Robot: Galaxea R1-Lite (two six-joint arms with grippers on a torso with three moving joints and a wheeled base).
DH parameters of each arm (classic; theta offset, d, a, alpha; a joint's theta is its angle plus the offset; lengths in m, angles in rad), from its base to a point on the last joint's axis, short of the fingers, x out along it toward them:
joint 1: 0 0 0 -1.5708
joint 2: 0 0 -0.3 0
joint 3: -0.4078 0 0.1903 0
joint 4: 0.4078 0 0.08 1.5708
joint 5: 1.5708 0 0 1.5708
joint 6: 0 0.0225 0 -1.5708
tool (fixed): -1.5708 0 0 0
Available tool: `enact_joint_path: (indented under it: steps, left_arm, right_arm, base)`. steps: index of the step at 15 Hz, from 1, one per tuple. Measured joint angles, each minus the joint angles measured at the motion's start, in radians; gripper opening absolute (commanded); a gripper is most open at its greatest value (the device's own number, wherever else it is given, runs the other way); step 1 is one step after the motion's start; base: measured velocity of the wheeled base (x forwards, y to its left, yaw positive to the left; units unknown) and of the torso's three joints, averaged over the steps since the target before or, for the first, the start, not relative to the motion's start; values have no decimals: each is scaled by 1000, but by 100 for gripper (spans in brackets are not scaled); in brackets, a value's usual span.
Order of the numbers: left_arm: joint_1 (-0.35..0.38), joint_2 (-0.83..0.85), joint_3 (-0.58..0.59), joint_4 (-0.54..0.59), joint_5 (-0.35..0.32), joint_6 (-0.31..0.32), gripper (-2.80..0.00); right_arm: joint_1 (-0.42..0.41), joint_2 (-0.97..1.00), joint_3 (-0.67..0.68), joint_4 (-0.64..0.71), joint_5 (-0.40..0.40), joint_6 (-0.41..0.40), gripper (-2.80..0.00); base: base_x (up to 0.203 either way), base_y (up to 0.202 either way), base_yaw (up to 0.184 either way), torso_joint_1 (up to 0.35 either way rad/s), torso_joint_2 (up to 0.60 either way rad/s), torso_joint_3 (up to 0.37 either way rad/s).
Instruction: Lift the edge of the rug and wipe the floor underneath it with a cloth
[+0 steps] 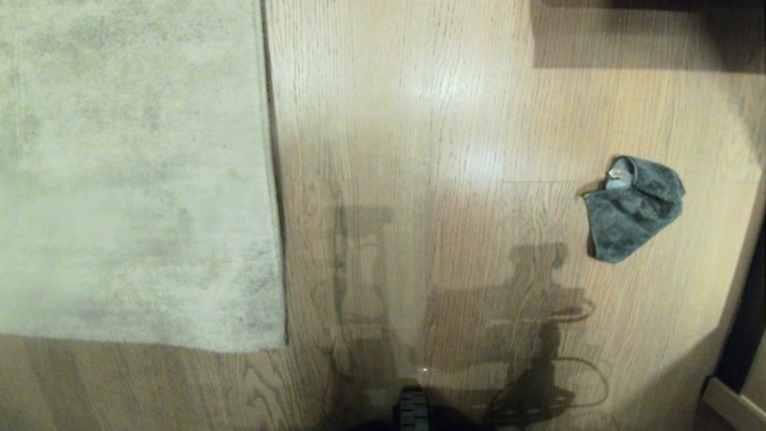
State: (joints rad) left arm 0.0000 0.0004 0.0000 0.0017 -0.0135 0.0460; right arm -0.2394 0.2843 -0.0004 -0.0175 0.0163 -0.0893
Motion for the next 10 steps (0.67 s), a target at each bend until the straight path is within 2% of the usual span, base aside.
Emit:
enact_joint_path:
  steps: [3, 5, 8, 10]
  left_arm:
    - [0, 0, 0, 0, 0, 0, -280]
    - [0, 0, 0, 0, 0, 0, -280]
    - [0, 0, 0, 0, 0, 0, -280]
    - [0, 0, 0, 0, 0, 0, -280]
  right_arm:
    - [0, -3, 0, 4, -2, 72, -280]
    - [25, -3, 0, 4, -3, 74, -280]
    - [109, -3, 0, 4, -3, 75, -280]
    - [127, -3, 0, 4, -3, 75, -280]
  base:
    - [0, 0, 0, 0, 0, 0]
    - [0, 0, 0, 0, 0, 0]
    - [0, 0, 0, 0, 0, 0]
    - [0, 0, 0, 0, 0, 0]
